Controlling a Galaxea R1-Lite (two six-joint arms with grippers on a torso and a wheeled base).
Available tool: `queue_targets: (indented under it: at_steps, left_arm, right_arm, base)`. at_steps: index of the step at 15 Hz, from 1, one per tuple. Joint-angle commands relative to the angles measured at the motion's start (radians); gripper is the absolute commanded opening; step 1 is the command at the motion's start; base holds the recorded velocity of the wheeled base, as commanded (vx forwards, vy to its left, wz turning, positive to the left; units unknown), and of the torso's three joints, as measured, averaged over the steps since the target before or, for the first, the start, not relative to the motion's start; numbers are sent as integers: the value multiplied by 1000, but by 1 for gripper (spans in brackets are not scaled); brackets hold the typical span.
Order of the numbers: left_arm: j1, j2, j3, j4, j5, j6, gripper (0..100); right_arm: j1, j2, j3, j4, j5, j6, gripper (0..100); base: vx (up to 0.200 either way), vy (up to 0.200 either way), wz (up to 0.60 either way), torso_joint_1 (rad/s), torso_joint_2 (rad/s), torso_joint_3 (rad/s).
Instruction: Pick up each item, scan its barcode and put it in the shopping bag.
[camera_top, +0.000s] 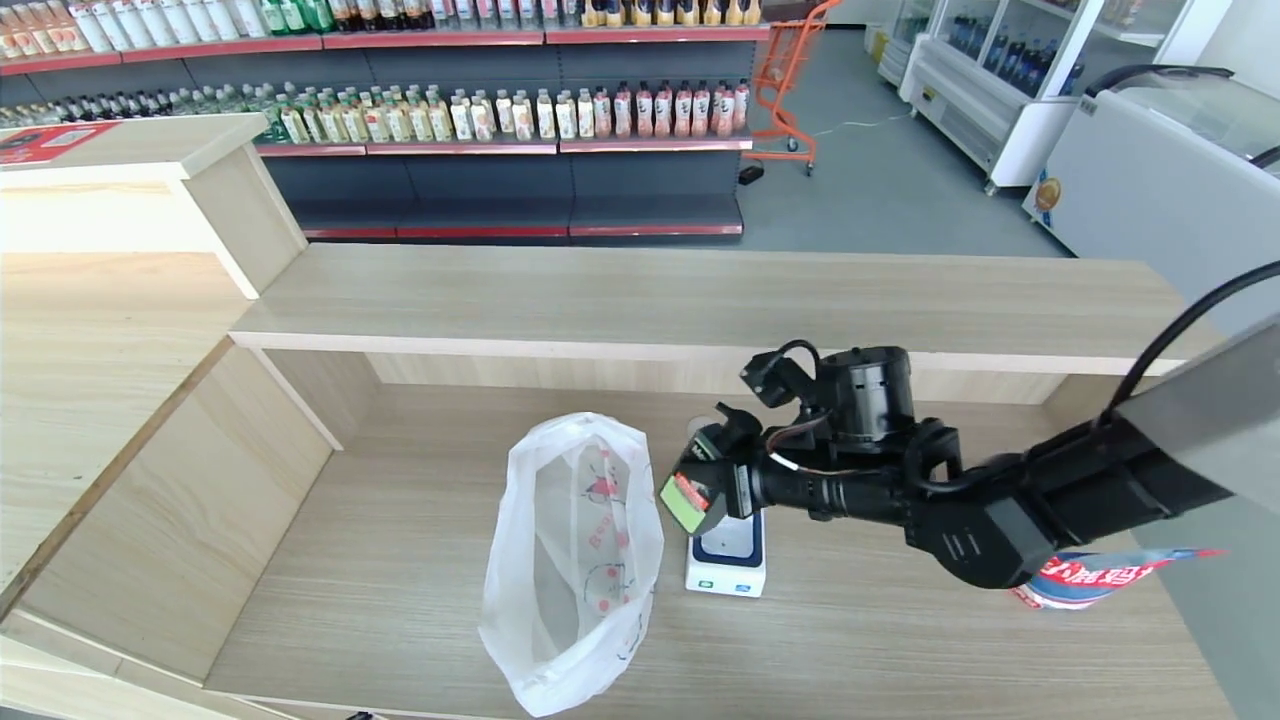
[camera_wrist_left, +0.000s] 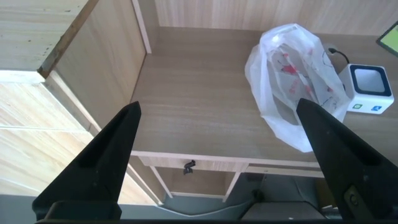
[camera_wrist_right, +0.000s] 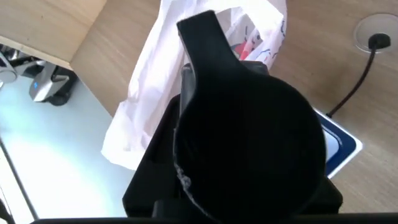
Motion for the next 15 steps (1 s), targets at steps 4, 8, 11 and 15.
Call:
queue_targets:
  at_steps: [4, 8, 11, 15]
  left_arm:
    - [0, 0, 0, 0, 1, 0, 100]
    - [-1, 0, 0, 0, 0, 0, 100]
    - [0, 0, 0, 0, 0, 0, 100]
    - [0, 0, 0, 0, 0, 0, 100]
  right_arm:
    - [84, 317, -243, -5, -25, -237, 0]
    - [106, 433, -375, -28, -107, -396, 0]
    - [106, 469, -377, -88, -109, -455, 0]
    - [107, 495, -386, -128, -109, -453, 0]
  base:
    - [0, 0, 0, 0, 0, 0]
    - [0, 0, 0, 0, 0, 0]
    - [0, 0, 0, 0, 0, 0]
    - [0, 0, 0, 0, 0, 0]
